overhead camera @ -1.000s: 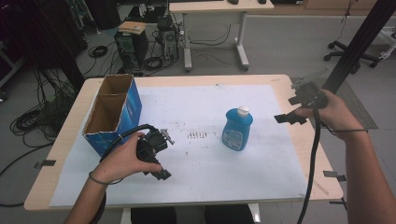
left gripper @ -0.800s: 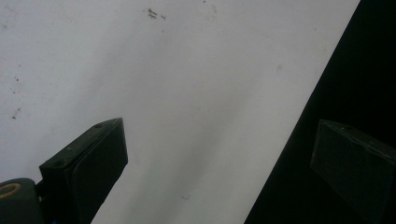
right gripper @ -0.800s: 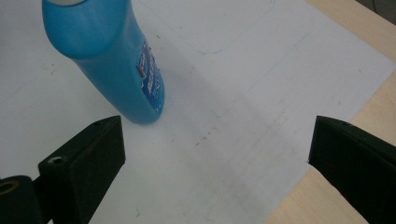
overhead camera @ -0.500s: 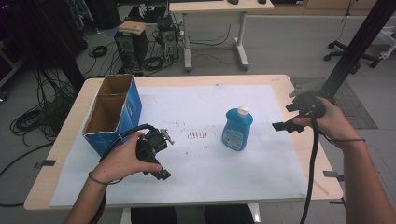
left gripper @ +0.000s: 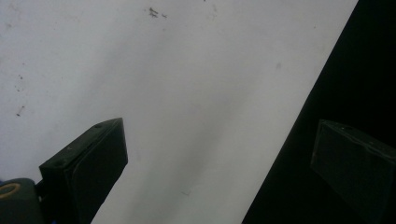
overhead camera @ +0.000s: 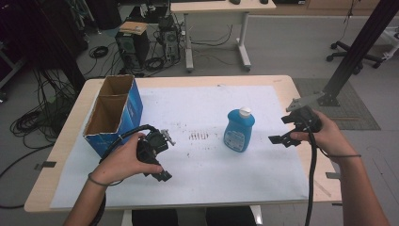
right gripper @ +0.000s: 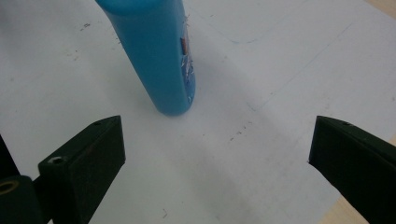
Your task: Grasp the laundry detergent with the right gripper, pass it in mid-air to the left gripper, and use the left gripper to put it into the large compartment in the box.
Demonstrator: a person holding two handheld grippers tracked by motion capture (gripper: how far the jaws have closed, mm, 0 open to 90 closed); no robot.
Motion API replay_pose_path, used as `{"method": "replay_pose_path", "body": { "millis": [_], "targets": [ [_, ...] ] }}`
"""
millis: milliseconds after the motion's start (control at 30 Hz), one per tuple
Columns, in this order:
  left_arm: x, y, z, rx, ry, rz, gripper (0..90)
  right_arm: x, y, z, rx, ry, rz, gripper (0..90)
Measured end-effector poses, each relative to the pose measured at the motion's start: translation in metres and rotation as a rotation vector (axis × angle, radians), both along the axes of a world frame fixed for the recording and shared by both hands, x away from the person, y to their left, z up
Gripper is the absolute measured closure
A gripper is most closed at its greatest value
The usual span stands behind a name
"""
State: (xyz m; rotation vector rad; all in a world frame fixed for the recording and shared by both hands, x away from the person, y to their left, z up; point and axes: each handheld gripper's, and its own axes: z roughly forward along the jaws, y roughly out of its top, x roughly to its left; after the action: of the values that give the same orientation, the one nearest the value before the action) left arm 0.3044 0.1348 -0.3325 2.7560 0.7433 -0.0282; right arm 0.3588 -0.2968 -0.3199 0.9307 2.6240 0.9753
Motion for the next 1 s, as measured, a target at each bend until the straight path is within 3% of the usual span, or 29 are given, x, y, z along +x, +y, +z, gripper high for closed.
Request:
{"method": "replay_pose_path", "body": {
  "millis": [500,1000],
  "targets": [
    [0.0,0.0,-0.002,0.0,0.005,-0.006,3.9,-0.012,0.014,-0.026,0.007,0.005,0.036,3.4],
    [-0.001,-0.001,-0.003,-0.001,0.006,-0.009,3.9,-0.015,0.024,-0.05,0.064,-0.044,0.032,3.4]
  ]
}}
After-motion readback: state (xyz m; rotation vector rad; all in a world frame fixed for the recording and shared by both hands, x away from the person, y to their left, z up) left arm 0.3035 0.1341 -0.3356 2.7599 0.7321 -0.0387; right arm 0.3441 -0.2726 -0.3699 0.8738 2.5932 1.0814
